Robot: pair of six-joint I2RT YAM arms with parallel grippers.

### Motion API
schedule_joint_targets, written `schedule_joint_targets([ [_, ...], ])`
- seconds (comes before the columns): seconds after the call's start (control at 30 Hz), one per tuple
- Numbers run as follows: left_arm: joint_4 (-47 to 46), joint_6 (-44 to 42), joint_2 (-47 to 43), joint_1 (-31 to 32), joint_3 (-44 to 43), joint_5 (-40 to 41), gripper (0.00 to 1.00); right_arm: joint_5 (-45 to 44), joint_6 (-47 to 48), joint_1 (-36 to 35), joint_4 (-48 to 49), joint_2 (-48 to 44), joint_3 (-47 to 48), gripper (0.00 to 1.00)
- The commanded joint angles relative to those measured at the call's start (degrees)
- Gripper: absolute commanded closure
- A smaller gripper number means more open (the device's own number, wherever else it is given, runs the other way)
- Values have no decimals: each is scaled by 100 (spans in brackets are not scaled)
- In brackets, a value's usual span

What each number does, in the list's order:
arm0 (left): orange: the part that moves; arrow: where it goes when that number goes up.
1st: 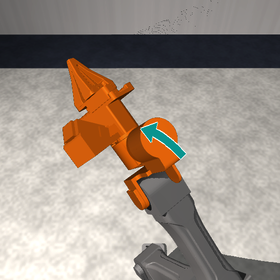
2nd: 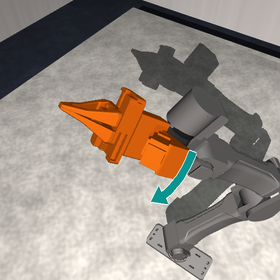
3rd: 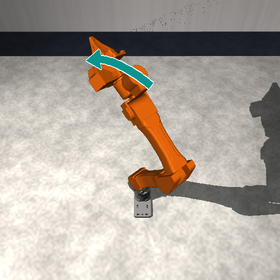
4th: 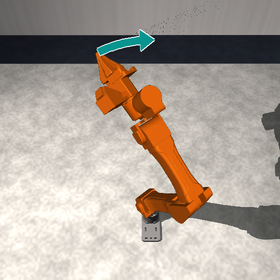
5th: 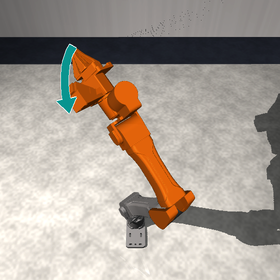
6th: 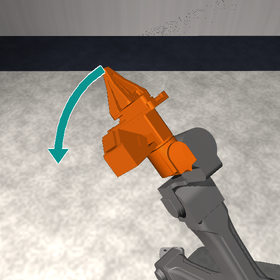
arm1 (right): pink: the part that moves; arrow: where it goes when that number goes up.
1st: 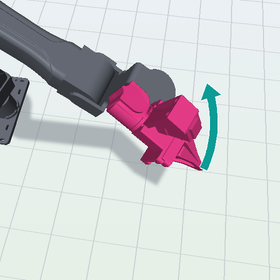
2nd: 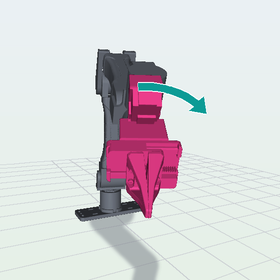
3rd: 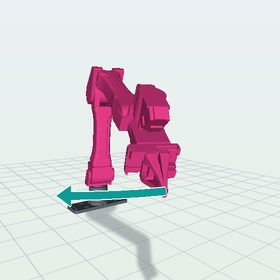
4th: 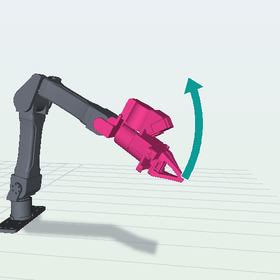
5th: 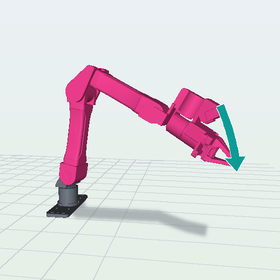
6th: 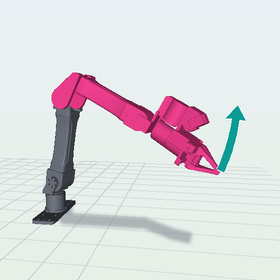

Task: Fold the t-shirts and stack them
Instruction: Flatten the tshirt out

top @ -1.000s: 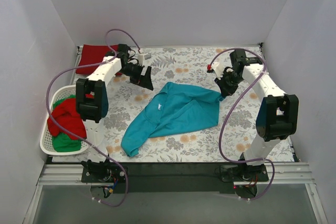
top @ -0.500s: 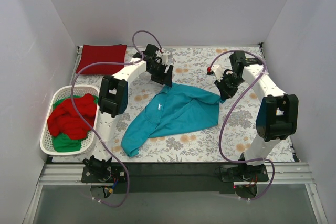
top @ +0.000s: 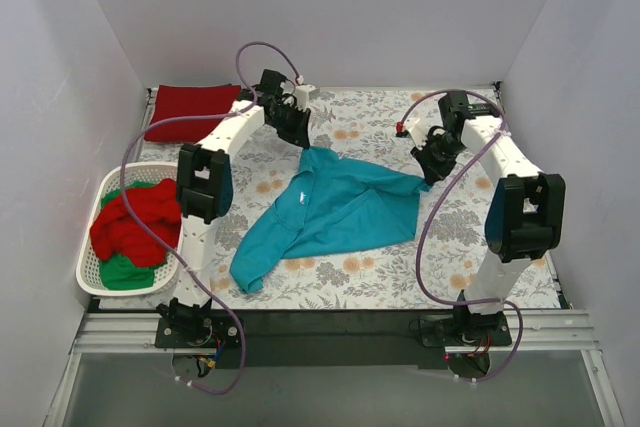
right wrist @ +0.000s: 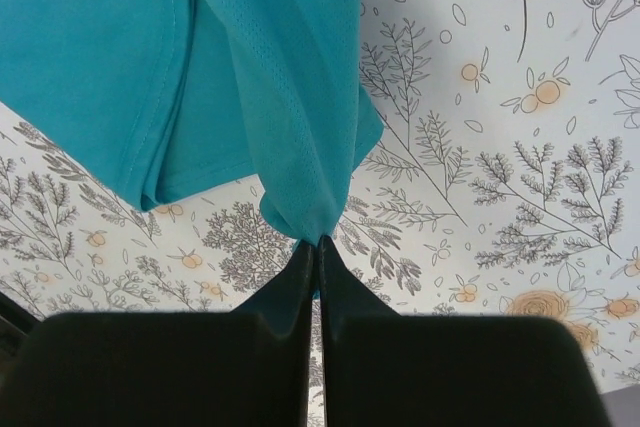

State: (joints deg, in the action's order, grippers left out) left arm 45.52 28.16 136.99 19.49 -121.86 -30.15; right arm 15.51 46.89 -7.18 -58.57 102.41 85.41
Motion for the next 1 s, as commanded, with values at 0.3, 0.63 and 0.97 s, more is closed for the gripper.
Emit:
schedule_joint_targets([
  [0.3, 2331, -5592, -4241, -743, 5117, -546, 100, -21, 1199, -608, -173, -1021, -1842, 99],
  [0.63, 2611, -3882, -3382, -1737, 3883, -1229, 58, 285, 708, -487, -559, -679, -1273, 39],
  [0.97, 1406, -1288, -2063, -1940, 2510, -781, 57, 497, 381, -108, -806, -168, -885, 51],
])
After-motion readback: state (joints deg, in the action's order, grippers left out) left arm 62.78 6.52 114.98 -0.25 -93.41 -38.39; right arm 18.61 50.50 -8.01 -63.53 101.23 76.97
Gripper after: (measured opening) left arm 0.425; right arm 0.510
